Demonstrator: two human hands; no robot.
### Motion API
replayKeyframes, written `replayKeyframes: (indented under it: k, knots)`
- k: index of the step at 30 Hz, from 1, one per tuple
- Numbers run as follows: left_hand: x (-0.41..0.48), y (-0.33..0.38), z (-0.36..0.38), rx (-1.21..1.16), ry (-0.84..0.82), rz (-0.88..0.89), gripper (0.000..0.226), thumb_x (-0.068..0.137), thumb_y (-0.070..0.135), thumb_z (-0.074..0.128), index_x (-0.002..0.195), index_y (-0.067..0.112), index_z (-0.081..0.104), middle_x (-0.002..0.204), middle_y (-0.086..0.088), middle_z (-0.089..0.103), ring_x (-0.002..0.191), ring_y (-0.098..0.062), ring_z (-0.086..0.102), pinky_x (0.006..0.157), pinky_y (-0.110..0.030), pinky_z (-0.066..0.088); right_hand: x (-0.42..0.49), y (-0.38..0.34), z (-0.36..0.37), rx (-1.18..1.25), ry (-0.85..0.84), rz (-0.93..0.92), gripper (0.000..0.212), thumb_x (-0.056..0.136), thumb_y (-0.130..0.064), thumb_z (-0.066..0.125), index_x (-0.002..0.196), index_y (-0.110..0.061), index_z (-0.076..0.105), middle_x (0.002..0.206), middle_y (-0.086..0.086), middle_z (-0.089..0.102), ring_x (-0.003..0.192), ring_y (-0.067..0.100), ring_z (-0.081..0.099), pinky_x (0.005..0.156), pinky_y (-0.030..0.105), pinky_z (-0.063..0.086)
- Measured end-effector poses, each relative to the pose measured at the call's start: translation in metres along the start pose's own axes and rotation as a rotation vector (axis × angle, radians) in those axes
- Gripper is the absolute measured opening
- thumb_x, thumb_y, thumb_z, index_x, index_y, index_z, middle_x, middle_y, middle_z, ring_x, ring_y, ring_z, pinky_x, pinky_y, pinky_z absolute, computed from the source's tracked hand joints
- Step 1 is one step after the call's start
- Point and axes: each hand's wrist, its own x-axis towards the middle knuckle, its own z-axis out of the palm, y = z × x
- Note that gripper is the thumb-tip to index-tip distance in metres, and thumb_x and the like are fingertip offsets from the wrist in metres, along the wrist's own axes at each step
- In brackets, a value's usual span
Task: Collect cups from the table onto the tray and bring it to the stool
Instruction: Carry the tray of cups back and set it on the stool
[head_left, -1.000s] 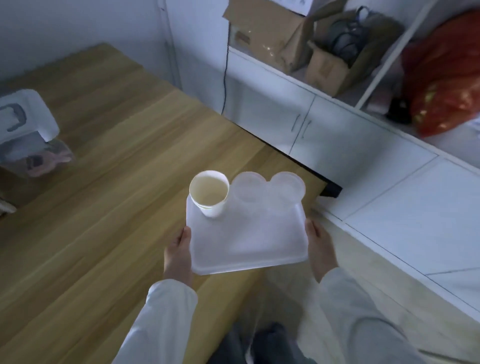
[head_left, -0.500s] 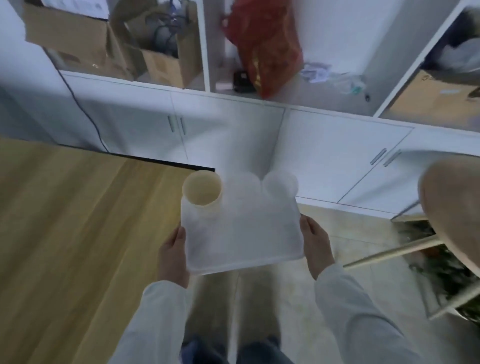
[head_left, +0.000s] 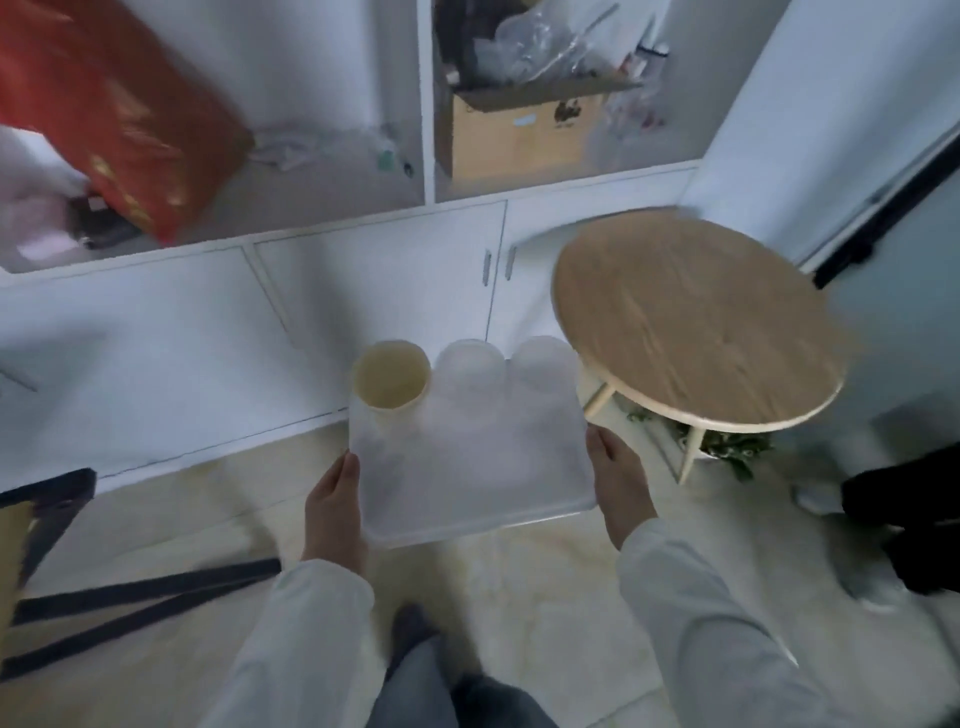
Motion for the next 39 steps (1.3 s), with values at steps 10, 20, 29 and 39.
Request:
replayKeyframes:
  k: [10, 20, 29, 39]
  knots:
    - [0.025, 0.058, 0.161, 0.013, -0.313, 0.040, 0.021, 0.096, 0.017, 0.042, 0.094, 0.012, 0.062, 0.078, 0.002, 0.060, 0.070, -0.013, 0.053, 0.067, -0.025, 0.042, 0.073, -0.004, -0.101, 0.059, 0.314, 0.057, 0.020, 0.093, -0.021, 0.044, 0.092, -0.015, 0.063, 0.090, 0.006, 0.059, 0.086, 0.020, 0.051, 0.076, 0.029, 0.038]
    - [0.090, 0.111, 0.308, 0.105, -0.514, -0.003, 0.025, 0.093, 0.014, 0.046, 0.083, 0.014, 0.069, 0.070, 0.005, 0.072, 0.077, -0.023, 0.060, 0.077, -0.034, 0.048, 0.165, -0.036, -0.164, 0.047, 0.506, 0.128, 0.024, 0.093, -0.020, 0.045, 0.103, -0.006, 0.062, 0.088, 0.010, 0.055, 0.082, 0.021, 0.046, 0.060, 0.024, 0.039]
    - [0.119, 0.122, 0.404, 0.250, -0.521, 0.047, 0.022, 0.095, 0.020, 0.045, 0.107, 0.016, 0.062, 0.091, 0.003, 0.063, 0.079, -0.014, 0.056, 0.061, -0.014, 0.043, 0.243, -0.026, -0.205, 0.076, 0.540, 0.200, 0.019, 0.092, -0.022, 0.046, 0.090, -0.014, 0.063, 0.086, 0.008, 0.059, 0.082, 0.021, 0.049, 0.073, 0.029, 0.036]
    - [0.138, 0.115, 0.500, 0.417, -0.352, -0.003, 0.036, 0.098, 0.029, 0.037, 0.111, 0.007, 0.063, 0.113, -0.013, 0.064, 0.108, -0.031, 0.055, 0.077, -0.027, 0.037, 0.370, -0.032, -0.270, -0.028, 0.328, 0.256, 0.026, 0.091, -0.029, 0.045, 0.101, -0.015, 0.065, 0.095, 0.005, 0.066, 0.089, 0.023, 0.059, 0.068, 0.030, 0.044]
